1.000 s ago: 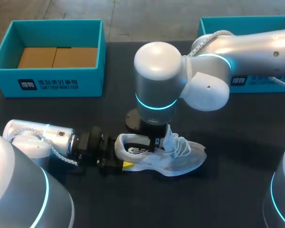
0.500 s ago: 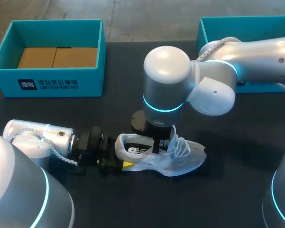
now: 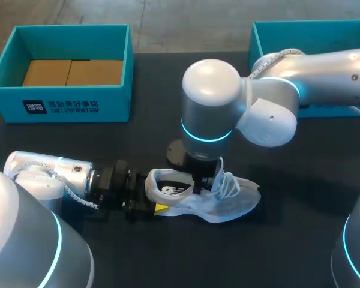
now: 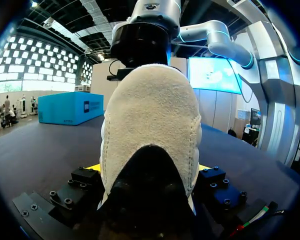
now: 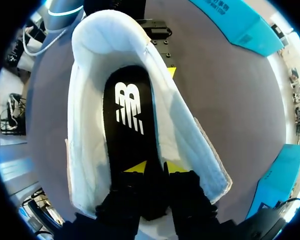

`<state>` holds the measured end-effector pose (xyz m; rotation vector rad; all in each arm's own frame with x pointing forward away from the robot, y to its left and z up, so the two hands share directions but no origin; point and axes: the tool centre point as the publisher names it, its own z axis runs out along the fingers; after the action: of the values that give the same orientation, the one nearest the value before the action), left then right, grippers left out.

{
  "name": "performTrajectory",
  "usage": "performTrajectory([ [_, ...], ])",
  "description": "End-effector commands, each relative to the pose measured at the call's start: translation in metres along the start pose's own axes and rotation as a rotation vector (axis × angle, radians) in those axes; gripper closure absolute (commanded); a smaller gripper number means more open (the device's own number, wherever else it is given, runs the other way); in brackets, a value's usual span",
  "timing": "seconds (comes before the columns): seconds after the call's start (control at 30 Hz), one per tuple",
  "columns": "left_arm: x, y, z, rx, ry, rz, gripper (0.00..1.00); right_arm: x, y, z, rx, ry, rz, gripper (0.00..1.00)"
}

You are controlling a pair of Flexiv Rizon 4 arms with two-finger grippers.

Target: Take the shoe out of the shoebox, open the shoe tongue, remove and reinsert the insole, then place the shoe into the shoebox

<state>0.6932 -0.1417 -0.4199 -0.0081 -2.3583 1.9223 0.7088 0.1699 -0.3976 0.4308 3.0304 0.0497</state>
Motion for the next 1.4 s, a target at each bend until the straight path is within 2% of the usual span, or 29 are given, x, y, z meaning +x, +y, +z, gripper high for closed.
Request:
performTrajectory([
  [0.03, -0.002, 0.004, 0.000, 0.000, -0.002, 0.001, 1.00, -0.001, -0.003, 0.005, 0.003, 0.009, 0.008, 0.76],
  [0.27, -0.002, 0.004, 0.000, 0.000, -0.002, 0.001, 1.00, -0.002, -0.001, 0.015, 0.008, 0.036, 0.014, 0.64],
  [0.4, -0.002, 0.004, 0.000, 0.000, -0.002, 0.001, 1.00, -0.002, -0.001, 0.022, 0.000, 0.053, 0.013, 0.64],
  [0.53, -0.002, 0.004, 0.000, 0.000, -0.002, 0.001, 1.00, 0.002, 0.000, 0.027, 0.009, 0.076, 0.017, 0.59],
  [1.03, -0.002, 0.004, 0.000, 0.000, -0.002, 0.001, 1.00, 0.033, 0.001, 0.052, 0.093, 0.217, 0.041, 0.61],
  [1.27, -0.002, 0.004, 0.000, 0.000, -0.002, 0.001, 1.00, 0.046, 0.001, 0.059, 0.081, 0.270, 0.022, 0.70],
  [1.3, -0.002, 0.004, 0.000, 0.000, -0.002, 0.001, 1.00, 0.047, 0.001, 0.060, 0.083, 0.274, 0.021, 0.74],
  [1.4, -0.002, 0.004, 0.000, 0.000, -0.002, 0.001, 1.00, 0.050, 0.000, 0.061, 0.082, 0.286, 0.015, 0.99],
])
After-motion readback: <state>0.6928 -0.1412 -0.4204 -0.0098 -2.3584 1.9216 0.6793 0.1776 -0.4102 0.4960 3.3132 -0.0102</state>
